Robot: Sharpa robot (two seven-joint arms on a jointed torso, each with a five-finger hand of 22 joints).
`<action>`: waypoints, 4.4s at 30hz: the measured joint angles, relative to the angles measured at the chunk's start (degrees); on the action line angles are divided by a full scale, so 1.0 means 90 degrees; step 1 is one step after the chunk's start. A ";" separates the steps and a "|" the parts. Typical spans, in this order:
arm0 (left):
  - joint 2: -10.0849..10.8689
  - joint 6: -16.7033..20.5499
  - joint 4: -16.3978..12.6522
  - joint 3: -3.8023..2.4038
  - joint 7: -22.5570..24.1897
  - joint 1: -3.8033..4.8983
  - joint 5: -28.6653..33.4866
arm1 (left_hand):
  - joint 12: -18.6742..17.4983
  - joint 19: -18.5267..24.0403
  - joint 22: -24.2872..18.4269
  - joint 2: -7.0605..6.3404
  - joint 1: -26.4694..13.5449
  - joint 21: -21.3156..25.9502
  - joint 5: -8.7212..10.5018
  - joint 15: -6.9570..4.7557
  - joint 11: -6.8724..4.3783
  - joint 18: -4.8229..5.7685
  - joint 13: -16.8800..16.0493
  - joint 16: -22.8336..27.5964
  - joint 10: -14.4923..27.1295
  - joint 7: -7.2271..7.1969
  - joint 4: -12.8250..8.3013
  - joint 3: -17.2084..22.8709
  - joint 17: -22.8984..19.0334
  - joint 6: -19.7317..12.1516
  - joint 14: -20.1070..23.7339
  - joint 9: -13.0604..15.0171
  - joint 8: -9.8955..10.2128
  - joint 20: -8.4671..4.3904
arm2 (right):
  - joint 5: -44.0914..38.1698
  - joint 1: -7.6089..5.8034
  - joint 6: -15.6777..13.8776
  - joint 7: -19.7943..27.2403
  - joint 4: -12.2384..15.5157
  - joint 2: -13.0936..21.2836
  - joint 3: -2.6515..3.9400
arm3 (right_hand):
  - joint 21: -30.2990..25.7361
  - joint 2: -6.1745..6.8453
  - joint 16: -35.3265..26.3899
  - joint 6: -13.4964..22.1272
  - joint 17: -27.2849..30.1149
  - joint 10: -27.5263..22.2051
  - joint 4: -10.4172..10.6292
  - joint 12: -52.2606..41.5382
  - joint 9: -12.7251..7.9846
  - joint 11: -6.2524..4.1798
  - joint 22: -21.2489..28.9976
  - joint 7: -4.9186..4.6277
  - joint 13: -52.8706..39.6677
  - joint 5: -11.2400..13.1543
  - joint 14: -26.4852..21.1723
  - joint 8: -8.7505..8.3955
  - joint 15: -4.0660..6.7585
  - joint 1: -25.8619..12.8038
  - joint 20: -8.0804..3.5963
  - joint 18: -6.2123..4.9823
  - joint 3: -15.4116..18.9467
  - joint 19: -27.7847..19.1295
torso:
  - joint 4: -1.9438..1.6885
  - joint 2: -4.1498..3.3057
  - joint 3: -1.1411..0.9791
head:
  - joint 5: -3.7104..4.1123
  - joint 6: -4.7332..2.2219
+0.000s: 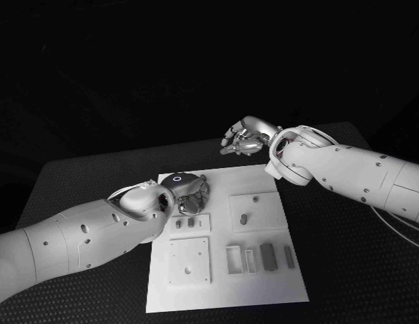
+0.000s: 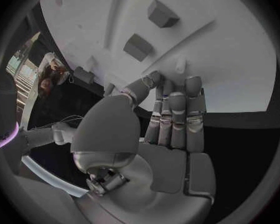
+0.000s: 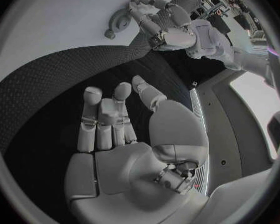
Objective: Assemble the parts on the task board
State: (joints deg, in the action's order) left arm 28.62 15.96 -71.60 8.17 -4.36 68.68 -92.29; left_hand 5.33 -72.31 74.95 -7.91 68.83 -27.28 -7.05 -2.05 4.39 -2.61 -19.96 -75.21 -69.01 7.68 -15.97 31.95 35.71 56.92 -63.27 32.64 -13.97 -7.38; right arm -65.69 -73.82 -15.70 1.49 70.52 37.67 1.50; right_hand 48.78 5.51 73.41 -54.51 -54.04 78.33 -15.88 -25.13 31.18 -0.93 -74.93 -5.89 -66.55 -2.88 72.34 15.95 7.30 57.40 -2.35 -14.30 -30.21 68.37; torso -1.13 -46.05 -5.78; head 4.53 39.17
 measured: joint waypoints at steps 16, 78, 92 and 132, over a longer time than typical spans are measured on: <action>0.0007 0.0048 0.0005 0.0001 0.0032 -0.0016 0.0000 | 0.0010 -0.0057 -0.0002 0.0062 0.0062 -0.0034 0.0001 -0.0066 -0.0076 0.0000 0.0032 -0.0052 -0.0224 -0.0086 -0.0025 0.0025 -0.0001 0.0193 -0.0066 0.0007 -0.0105 -0.0054 | 0.0000 0.0000 0.0001 0.0001 -0.0003 0.0002 0.0000 | 0.0000 0.0000 0.0000 -0.0008 0.0000 0.0000 0.0000 0.0000 -0.0002 0.0000 0.0000 0.0008 -0.0005 0.0000 0.0000 0.0000 0.0000 0.0000 0.0001 0.0000 0.0000 -0.0001 | -0.0004 0.0001 0.0002 | 0.0012 0.0017; 0.0976 -0.0017 -0.0551 -0.0243 0.0106 0.0009 0.1385 | 0.0070 -0.0272 -0.0001 0.0284 0.0166 -0.0221 0.0011 -0.0271 -0.0263 0.0017 -0.0144 -0.0123 -0.0692 -0.0242 -0.0019 0.0318 -0.0052 0.0619 -0.0319 0.0006 -0.0266 -0.0201 | 0.0001 0.0003 0.0005 0.0003 -0.0001 0.0045 0.0000 | 0.0000 0.0000 0.0000 -0.0010 -0.0002 0.0000 0.0000 0.0000 0.0013 0.0000 0.0000 0.0010 -0.0009 0.0000 0.0000 0.0000 0.0000 0.0000 -0.0011 0.0000 0.0000 0.0011 | -0.0008 0.0002 0.0004 | -0.0046 -0.0024; 0.0978 -0.0193 -0.0481 -0.0238 0.0086 0.0009 0.1341 | 0.0066 -0.0273 -0.0002 0.0282 0.0166 -0.0221 0.0012 -0.0270 -0.0263 0.0017 -0.0142 -0.0123 -0.0692 -0.0250 -0.0037 0.0334 -0.0052 0.0611 -0.0319 0.0006 -0.0252 -0.0199 | 0.0001 0.0003 0.0005 0.0003 0.0003 0.0046 0.0000 | 0.0000 0.0000 0.0000 -0.0010 -0.0008 0.0000 0.0000 0.0000 0.0011 0.0000 0.0000 0.0010 -0.0008 0.0000 0.0000 0.0000 0.0000 0.0000 -0.0009 0.0000 0.0000 0.0010 | -0.0007 0.0001 0.0005 | -0.0065 -0.0007; 0.0791 -0.0431 -0.0410 -0.0234 0.0045 0.0017 0.1178 | 0.0066 -0.0270 -0.0005 0.0271 0.0126 -0.0221 0.0026 -0.0260 -0.0298 0.0016 -0.0164 -0.0122 -0.0702 -0.0255 -0.0034 0.0342 -0.0063 0.0633 -0.0328 0.0000 -0.0252 -0.0229 | 0.0001 0.0004 0.0005 0.0002 0.0018 0.0058 0.0000 | 0.0000 0.0000 0.0000 -0.0011 -0.0006 0.0000 0.0000 0.0000 0.0015 0.0000 0.0000 0.0011 -0.0012 0.0000 0.0000 0.0000 0.0000 0.0000 0.0002 0.0000 0.0000 -0.0001 | -0.0002 0.0005 0.0001 | -0.0057 0.0018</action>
State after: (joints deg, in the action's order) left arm 35.74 12.08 -75.29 6.06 -3.95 68.83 -81.69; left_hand 5.92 -74.74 74.90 -5.47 69.96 -29.27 -6.82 -4.39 1.71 -2.47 -21.43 -76.30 -75.34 5.38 -16.27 35.03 35.14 62.62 -66.22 32.64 -16.24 -9.44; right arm -65.68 -73.79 -15.66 1.50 70.68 38.19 1.50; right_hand 48.78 5.51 73.41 -54.61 -54.09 78.33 -15.89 -25.12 31.32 -0.93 -74.93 -5.80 -66.66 -2.88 72.34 15.95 7.30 57.40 -2.34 -14.30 -30.21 68.36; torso -1.15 -46.01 -5.77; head 4.01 39.33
